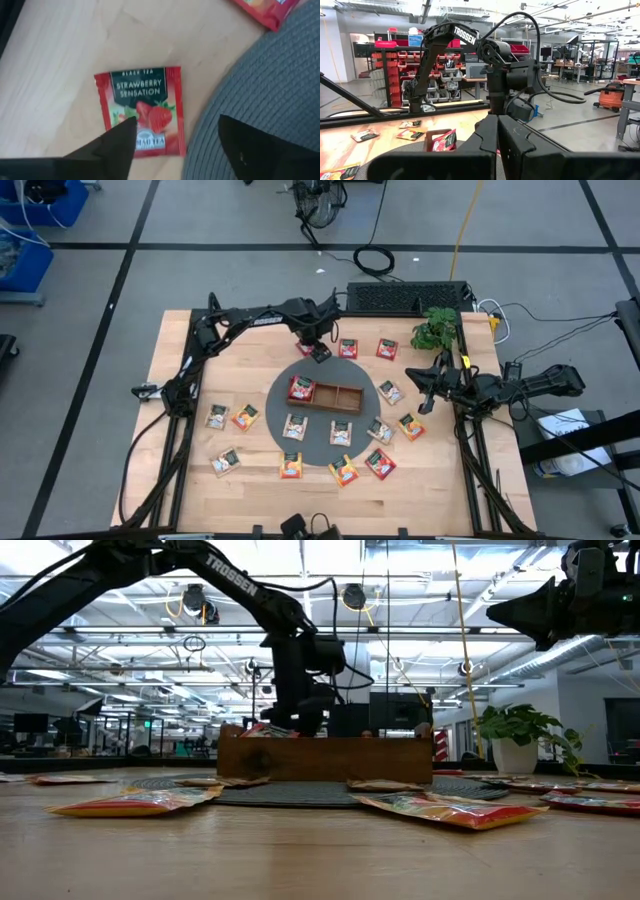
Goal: Pick & Place Tea
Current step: Put the red tea bag into the left section of the wooden organizer
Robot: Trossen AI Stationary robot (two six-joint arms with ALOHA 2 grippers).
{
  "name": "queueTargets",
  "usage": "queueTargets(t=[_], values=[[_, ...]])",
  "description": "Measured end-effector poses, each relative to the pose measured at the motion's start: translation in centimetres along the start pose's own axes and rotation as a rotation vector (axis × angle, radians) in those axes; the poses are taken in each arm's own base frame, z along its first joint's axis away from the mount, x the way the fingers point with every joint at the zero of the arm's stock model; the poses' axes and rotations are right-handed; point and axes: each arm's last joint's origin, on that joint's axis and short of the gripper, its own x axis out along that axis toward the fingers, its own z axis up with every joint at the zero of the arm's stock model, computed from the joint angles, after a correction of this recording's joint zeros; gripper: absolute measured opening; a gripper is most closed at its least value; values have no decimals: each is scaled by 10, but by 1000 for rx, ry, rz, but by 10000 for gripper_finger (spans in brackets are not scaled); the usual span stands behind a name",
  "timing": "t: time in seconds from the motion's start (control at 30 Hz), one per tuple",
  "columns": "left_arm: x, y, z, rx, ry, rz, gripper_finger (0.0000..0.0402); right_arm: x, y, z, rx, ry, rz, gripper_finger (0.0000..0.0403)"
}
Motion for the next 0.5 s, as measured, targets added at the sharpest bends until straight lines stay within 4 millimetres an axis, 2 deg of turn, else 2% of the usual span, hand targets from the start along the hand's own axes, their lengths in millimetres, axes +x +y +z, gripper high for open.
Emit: queueTargets(t=[0.2, 0.5], values=[[16, 12, -2, -33, 59, 28, 306, 0, 0, 0, 0, 0, 0, 4], [35, 34, -3, -128, 105, -9, 274, 0, 0, 0, 0, 0, 1, 4]])
